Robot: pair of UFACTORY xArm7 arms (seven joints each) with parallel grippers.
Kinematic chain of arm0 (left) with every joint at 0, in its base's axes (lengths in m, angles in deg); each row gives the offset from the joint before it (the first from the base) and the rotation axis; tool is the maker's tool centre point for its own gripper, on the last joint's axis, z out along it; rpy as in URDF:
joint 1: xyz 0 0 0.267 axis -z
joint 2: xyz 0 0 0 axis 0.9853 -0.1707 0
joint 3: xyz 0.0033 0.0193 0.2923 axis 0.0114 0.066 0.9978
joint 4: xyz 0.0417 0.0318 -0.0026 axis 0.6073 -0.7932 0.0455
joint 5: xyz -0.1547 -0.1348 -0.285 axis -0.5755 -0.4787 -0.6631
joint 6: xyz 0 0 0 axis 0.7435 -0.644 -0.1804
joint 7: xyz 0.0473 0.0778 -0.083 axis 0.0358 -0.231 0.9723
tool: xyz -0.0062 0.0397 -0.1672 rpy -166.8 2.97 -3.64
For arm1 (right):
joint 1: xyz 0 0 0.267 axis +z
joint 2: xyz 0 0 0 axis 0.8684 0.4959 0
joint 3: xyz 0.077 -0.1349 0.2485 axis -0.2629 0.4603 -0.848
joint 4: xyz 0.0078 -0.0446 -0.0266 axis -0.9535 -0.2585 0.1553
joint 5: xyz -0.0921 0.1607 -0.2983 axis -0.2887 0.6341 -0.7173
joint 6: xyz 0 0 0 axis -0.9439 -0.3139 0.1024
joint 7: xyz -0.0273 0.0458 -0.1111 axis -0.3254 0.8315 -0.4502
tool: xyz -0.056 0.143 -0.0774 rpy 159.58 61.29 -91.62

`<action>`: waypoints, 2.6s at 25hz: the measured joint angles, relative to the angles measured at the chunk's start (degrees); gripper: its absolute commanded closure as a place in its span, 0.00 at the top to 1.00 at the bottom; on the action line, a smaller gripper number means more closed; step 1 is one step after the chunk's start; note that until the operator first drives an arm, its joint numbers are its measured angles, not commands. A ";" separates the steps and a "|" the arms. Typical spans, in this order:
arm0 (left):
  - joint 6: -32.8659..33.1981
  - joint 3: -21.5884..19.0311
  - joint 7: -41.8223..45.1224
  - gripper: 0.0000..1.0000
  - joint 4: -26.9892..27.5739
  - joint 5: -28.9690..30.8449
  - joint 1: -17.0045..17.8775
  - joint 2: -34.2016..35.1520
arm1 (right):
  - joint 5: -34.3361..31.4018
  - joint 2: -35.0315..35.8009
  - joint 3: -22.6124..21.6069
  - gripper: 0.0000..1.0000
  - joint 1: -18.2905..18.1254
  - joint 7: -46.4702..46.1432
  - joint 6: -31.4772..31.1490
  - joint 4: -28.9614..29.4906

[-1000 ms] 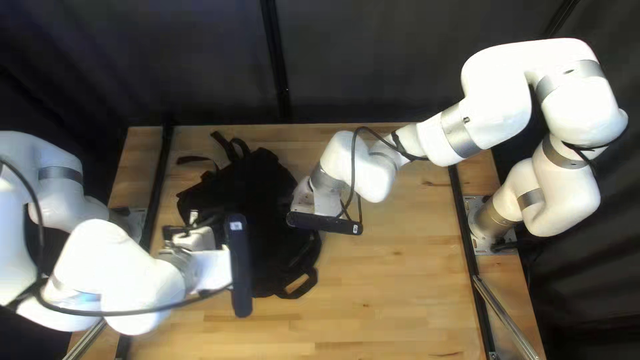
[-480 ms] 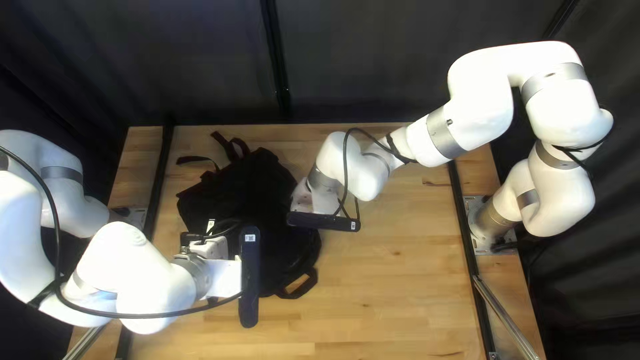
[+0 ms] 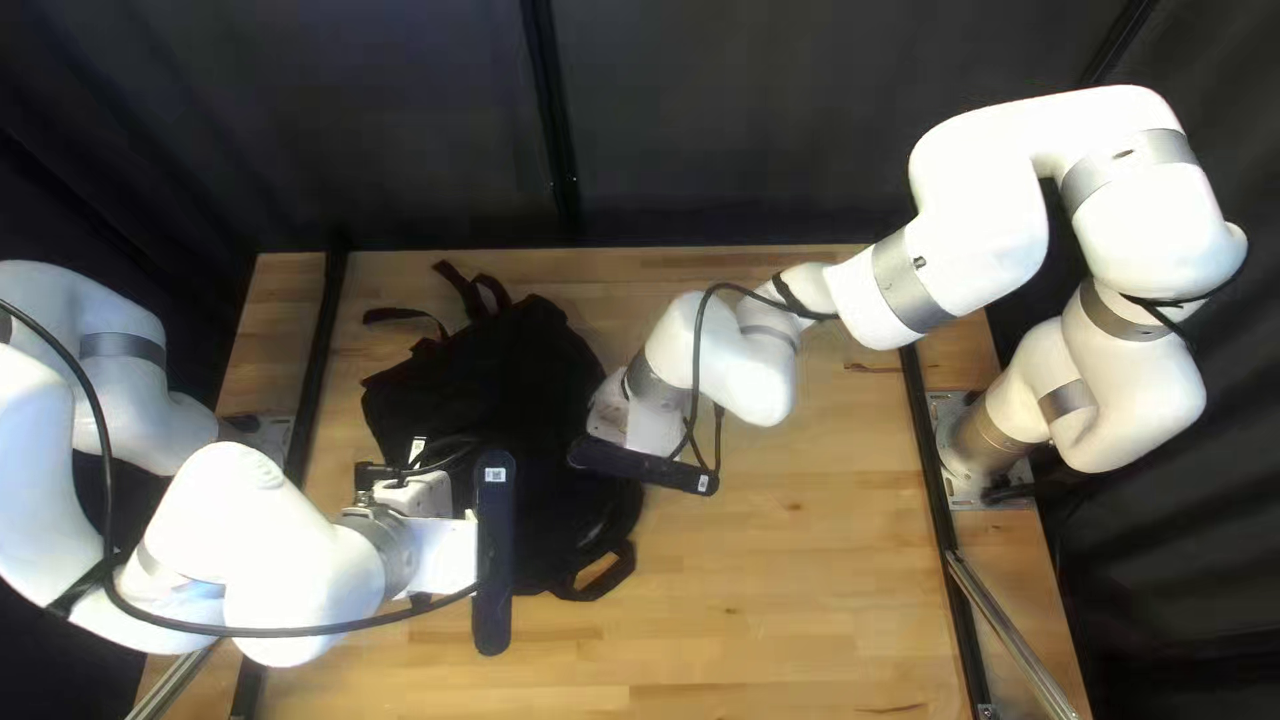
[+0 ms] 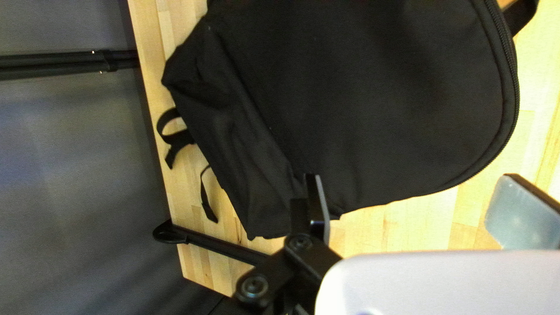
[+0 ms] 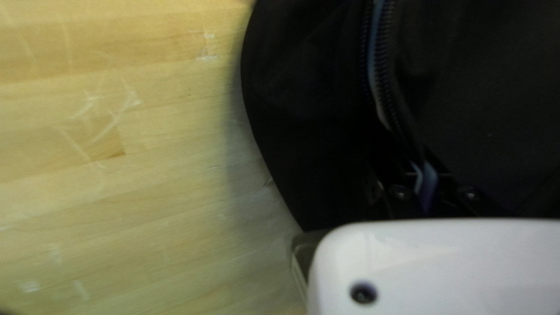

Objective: Remove a lunch box from a kids backpack

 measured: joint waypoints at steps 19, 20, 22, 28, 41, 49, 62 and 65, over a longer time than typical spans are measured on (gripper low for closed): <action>-0.48 0.75 -0.92 1.00 0.04 -0.88 -0.15 0.48 | -47.52 -21.30 -15.46 0.00 -2.62 83.96 -21.56 -13.90; -0.41 0.84 -0.99 1.00 -0.03 -0.95 -0.17 0.54 | -47.63 -20.86 -16.44 0.00 -2.56 86.66 -23.34 -13.30; -0.31 0.96 -1.04 1.00 -0.15 -1.08 -0.20 0.62 | -47.98 -18.68 -18.02 0.00 -2.46 91.83 -26.79 -10.96; -0.02 1.49 -0.09 1.00 -1.33 -1.70 -0.51 1.27 | -50.33 -6.90 -19.80 0.00 -2.16 103.20 -36.27 2.23; 2.76 2.36 24.24 1.00 -10.55 -4.56 -5.07 3.00 | -55.20 2.22 -17.47 0.00 -2.59 113.30 -46.64 15.94; 8.57 2.94 32.88 1.00 -16.82 -8.42 -5.33 6.05 | -57.21 0.89 -17.72 0.00 -1.68 118.62 -46.26 12.45; 14.30 0.36 42.41 1.00 -19.16 -6.17 -6.60 3.98 | -58.66 -0.24 -17.43 0.00 -1.79 119.41 -46.31 11.46; 17.45 -0.95 47.25 1.00 -22.23 -5.20 -6.50 5.63 | -59.09 -0.10 -17.40 0.00 -1.76 119.92 -46.15 11.54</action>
